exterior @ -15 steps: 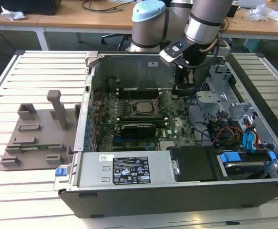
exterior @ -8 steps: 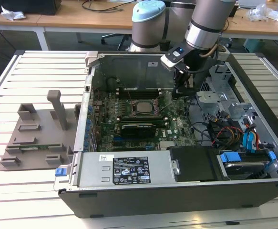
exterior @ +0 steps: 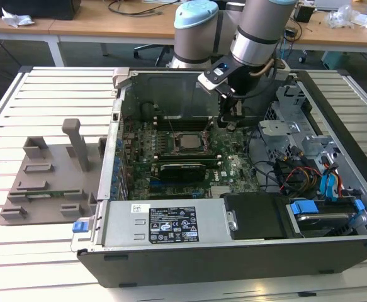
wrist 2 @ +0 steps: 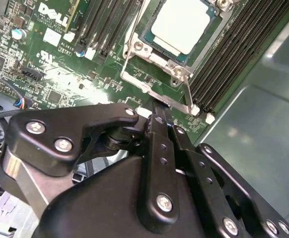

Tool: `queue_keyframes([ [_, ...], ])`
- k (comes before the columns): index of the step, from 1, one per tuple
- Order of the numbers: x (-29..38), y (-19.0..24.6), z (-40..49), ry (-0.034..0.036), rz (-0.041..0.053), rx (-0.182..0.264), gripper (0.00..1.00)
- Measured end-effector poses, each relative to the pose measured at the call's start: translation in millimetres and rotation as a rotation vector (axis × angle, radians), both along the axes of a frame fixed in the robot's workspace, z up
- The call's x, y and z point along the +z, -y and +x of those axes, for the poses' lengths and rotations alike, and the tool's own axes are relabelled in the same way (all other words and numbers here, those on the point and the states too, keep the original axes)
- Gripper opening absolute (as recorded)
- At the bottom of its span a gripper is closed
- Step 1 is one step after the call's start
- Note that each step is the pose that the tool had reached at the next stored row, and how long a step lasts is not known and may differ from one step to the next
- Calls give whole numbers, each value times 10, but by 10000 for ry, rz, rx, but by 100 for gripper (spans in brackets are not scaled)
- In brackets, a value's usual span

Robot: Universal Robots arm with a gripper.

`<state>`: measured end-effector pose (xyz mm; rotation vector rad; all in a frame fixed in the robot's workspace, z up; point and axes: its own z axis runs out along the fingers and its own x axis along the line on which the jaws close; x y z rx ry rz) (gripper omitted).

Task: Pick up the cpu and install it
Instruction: 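Close the cpu cover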

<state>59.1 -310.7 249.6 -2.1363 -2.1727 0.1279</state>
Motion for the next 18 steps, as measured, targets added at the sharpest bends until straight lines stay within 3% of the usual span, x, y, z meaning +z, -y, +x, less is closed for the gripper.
queue_keyframes([
  [6, -1, 0, -62, 0, 1, -1, 11],
  [13, -5, 0, -284, 4, 1, -2, 11],
  [18, -7, 0, -370, 4, 0, -1, 11],
])
